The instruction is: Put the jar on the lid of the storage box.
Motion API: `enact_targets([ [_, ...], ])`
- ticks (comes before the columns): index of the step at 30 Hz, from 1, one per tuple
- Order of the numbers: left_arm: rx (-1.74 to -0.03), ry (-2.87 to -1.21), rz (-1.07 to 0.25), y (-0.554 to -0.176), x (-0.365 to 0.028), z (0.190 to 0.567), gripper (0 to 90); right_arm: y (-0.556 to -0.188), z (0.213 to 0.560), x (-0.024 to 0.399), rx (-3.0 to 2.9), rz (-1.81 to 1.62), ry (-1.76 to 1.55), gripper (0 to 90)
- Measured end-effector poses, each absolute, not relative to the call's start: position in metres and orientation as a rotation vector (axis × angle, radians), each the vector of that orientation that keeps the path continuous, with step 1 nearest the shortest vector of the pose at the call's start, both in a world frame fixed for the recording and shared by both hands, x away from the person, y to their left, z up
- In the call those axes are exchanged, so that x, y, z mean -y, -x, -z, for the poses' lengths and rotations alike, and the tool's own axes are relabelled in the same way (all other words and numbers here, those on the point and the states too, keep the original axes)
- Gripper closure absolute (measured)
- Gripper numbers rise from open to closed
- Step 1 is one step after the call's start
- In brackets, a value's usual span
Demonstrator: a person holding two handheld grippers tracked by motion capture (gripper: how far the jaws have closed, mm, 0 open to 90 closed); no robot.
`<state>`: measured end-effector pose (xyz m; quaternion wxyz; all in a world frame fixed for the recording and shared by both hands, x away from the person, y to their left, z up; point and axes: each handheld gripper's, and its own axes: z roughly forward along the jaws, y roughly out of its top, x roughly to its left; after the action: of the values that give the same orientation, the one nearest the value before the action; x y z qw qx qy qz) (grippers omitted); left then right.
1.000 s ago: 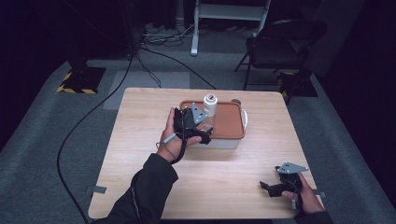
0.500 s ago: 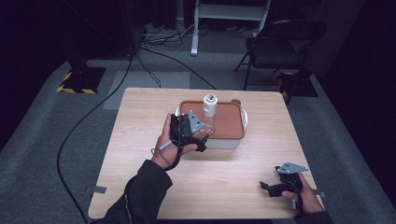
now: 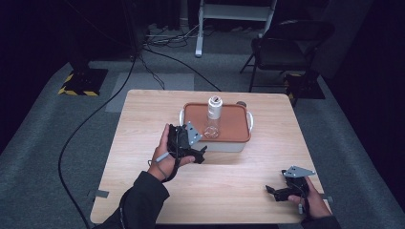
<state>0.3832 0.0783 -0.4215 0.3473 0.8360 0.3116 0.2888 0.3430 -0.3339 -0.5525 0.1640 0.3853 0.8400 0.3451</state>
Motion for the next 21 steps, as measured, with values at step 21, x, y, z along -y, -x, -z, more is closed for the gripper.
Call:
enact_targets([
  [21, -0.817, -2.223, -0.730, -0.361, -0.103, 0.456, 2.0, -0.343, 0.553, 0.334, -2.395, -0.984, -1.098, 0.1],
])
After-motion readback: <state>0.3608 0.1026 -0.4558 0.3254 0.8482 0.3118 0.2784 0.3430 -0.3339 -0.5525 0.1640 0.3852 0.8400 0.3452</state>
